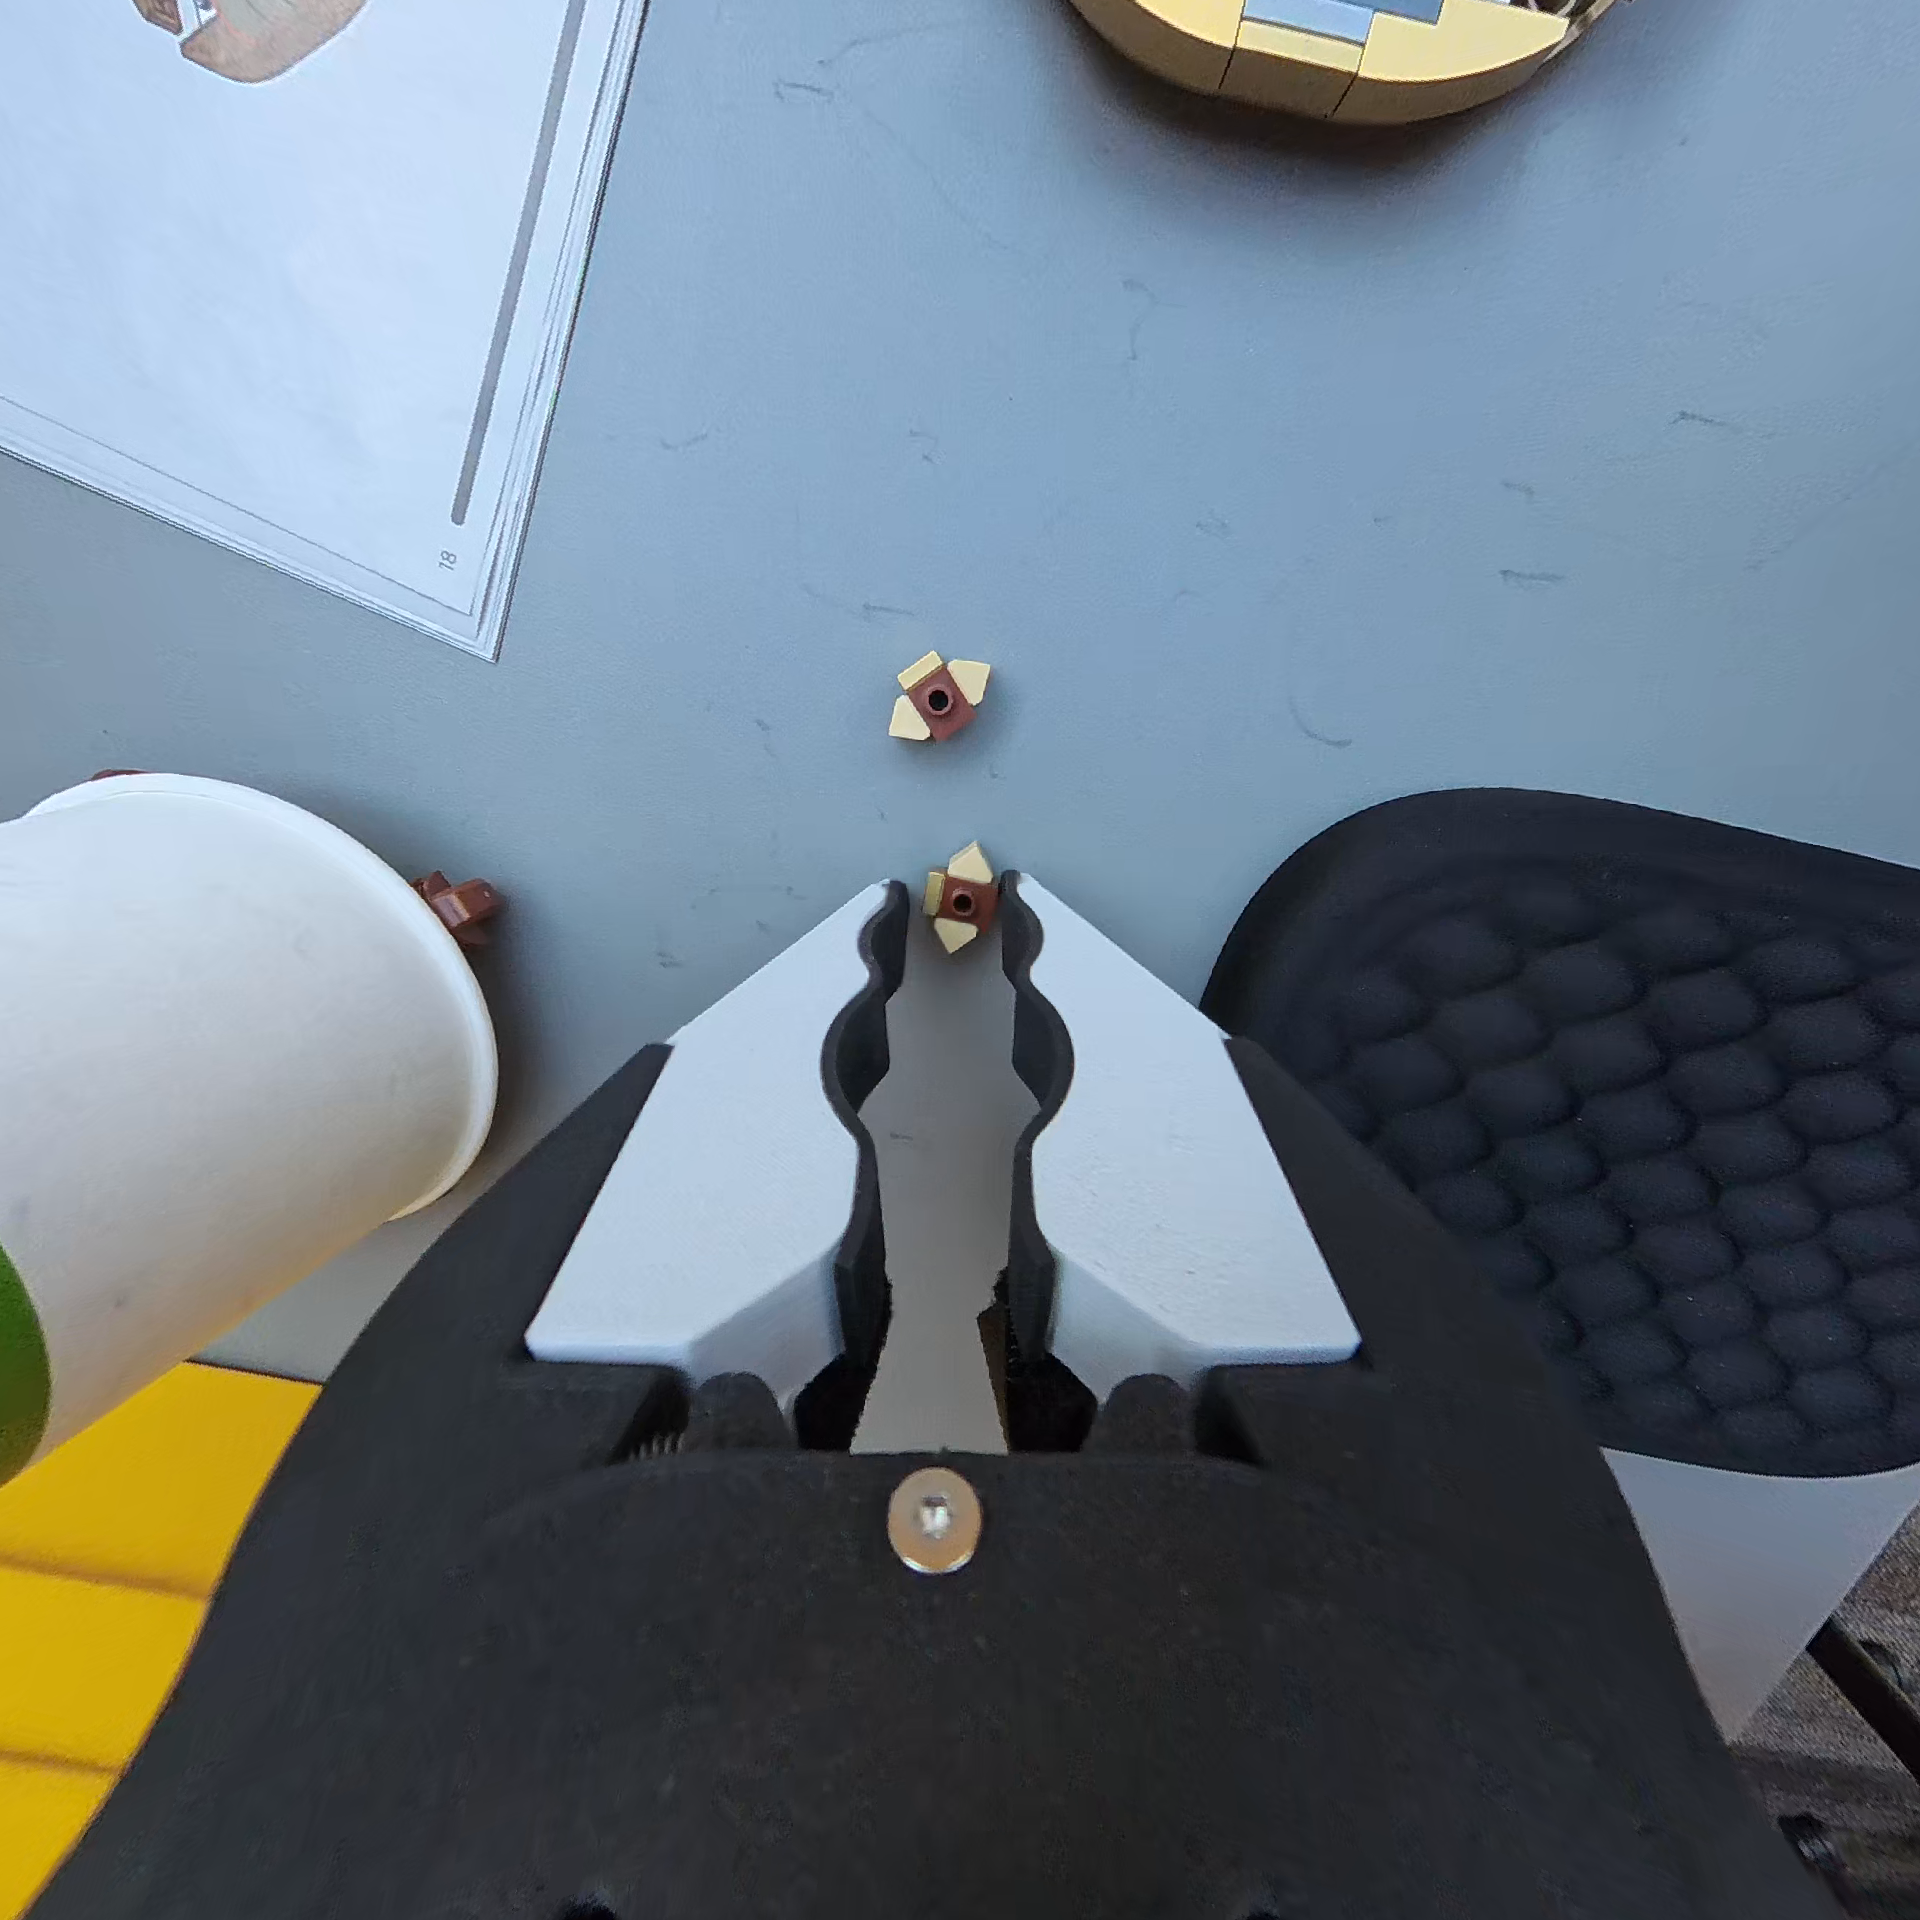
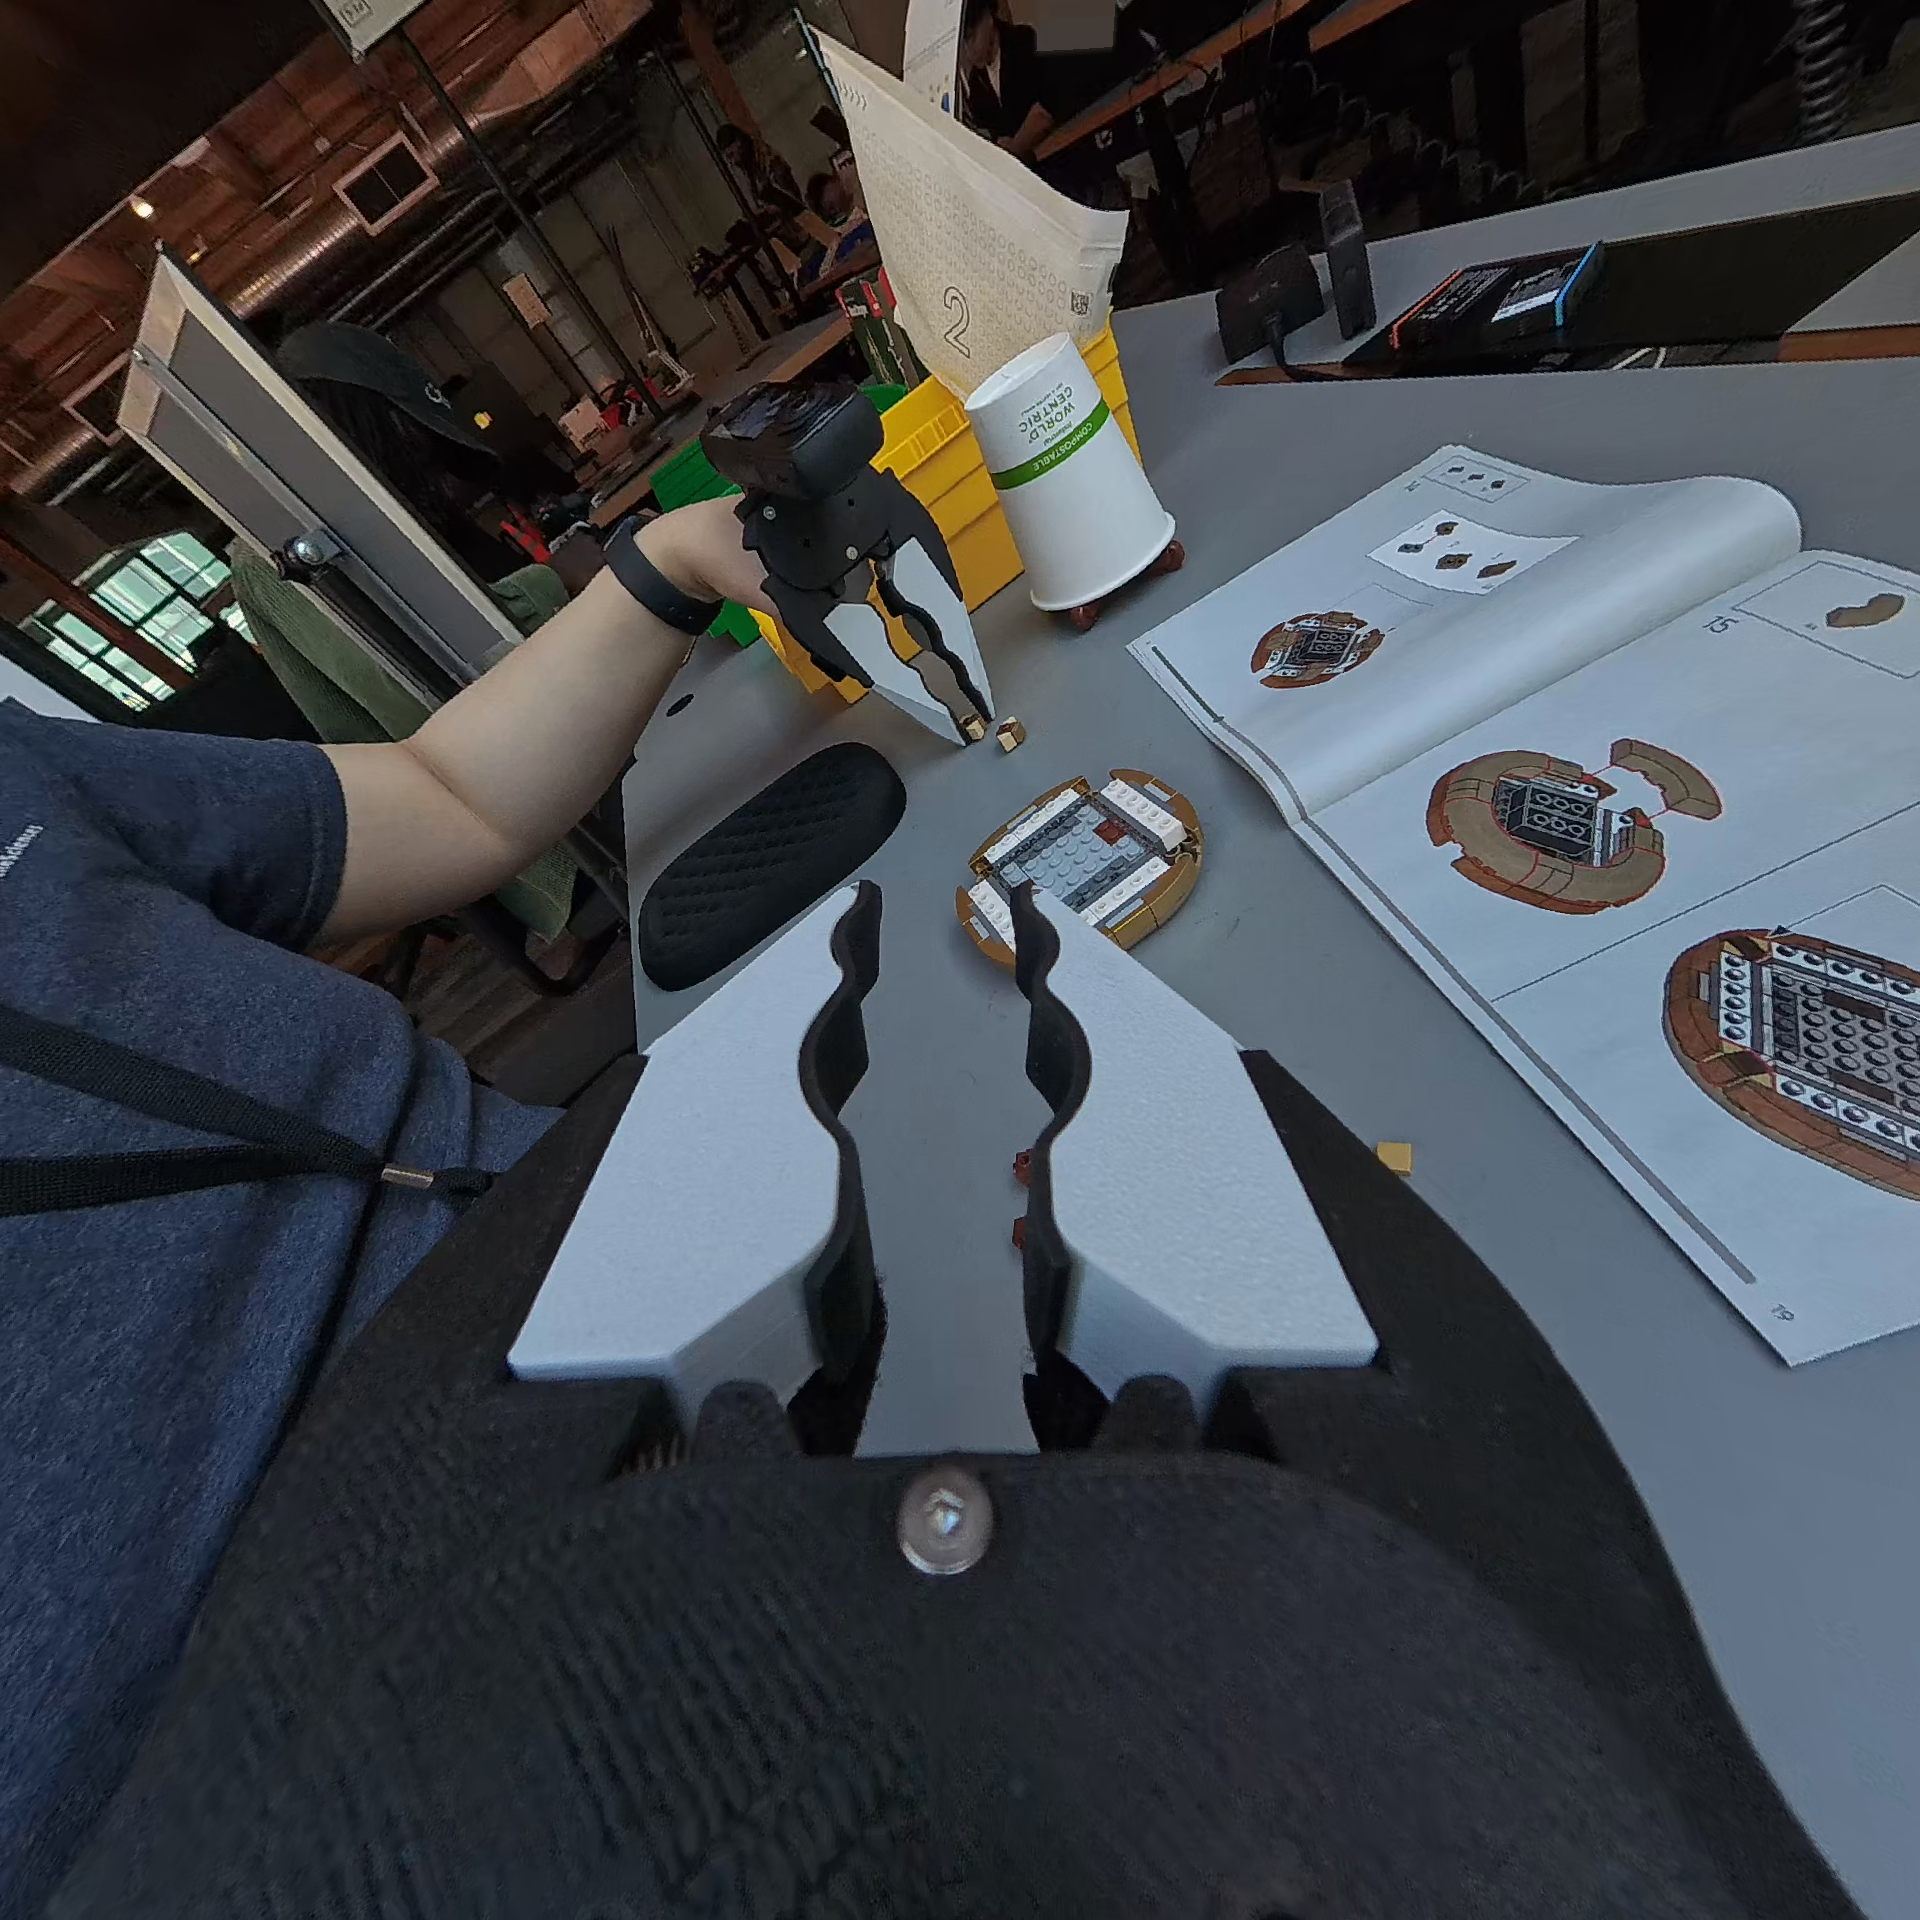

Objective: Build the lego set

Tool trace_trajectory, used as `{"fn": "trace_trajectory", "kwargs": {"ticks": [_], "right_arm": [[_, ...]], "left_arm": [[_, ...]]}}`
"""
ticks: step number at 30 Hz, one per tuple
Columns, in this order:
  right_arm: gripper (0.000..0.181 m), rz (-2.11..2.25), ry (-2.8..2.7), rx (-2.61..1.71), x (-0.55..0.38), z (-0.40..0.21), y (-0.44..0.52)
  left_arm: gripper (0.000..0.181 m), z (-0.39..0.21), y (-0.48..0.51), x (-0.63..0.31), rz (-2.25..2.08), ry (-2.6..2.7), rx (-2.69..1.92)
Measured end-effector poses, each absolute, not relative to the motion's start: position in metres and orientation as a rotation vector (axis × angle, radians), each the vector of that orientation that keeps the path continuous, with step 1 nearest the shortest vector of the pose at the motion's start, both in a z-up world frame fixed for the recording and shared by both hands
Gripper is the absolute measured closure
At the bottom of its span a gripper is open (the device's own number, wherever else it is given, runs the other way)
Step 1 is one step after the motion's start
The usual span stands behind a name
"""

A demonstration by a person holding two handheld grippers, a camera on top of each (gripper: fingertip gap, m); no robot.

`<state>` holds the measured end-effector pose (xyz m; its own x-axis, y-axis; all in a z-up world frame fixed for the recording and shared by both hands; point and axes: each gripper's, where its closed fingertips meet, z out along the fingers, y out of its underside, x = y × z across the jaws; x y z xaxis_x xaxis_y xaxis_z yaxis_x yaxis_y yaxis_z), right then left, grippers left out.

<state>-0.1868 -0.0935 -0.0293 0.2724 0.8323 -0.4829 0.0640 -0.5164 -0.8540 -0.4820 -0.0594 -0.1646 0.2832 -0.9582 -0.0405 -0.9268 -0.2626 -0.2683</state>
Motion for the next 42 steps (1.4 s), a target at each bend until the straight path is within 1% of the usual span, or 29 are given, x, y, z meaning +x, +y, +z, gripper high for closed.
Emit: {"fn": "trace_trajectory", "kwargs": {"ticks": [2,5,8,11,13,17,20,25,28,31,36,42], "right_arm": [[0.156,1.308,-0.81,-1.8,-0.185,-0.029,-0.093],[0.156,1.298,-0.809,-1.777,-0.182,-0.026,-0.093],[0.156,1.228,-0.834,-1.731,-0.178,-0.024,-0.092],[0.155,1.054,-0.872,-1.717,-0.17,-0.03,-0.086],[0.148,0.919,-0.932,-1.726,-0.165,-0.039,-0.084],[0.145,0.743,-0.976,-1.79,-0.158,-0.06,-0.079],[0.146,0.647,-0.969,-1.799,-0.153,-0.07,-0.076],[0.146,0.515,-0.921,-1.802,-0.142,-0.083,-0.068],[0.145,0.502,-0.912,-1.825,-0.138,-0.092,-0.068],[0.146,0.506,-0.901,-1.833,-0.137,-0.097,-0.07],[0.146,0.505,-0.899,-1.848,-0.137,-0.102,-0.07],[0.146,0.462,-0.913,-1.862,-0.137,-0.106,-0.067]], "left_arm": [[0.158,-0.164,-0.061,-0.486,-0.162,1.745,-2.319],[0.153,-0.151,-0.059,-0.486,-0.189,1.662,-2.298],[0.153,-0.119,-0.053,-0.477,-0.274,1.482,-2.201],[0.147,-0.075,-0.049,-0.46,-0.369,1.252,-2.005],[0.144,-0.046,-0.055,-0.444,-0.48,1.108,-1.851],[0.124,-0.015,-0.074,-0.415,-0.629,0.898,-1.648],[0.117,-0.016,-0.09,-0.388,-0.717,0.834,-1.6],[0.114,-0.029,-0.113,-0.343,-0.89,0.799,-1.589],[0.108,-0.044,-0.118,-0.328,-0.892,0.836,-1.632],[0.104,-0.051,-0.12,-0.321,-0.875,0.868,-1.659],[0.1,-0.045,-0.12,-0.318,-0.932,0.836,-1.65],[0.097,-0.048,-0.112,-0.324,-0.895,0.788,-1.681]]}}
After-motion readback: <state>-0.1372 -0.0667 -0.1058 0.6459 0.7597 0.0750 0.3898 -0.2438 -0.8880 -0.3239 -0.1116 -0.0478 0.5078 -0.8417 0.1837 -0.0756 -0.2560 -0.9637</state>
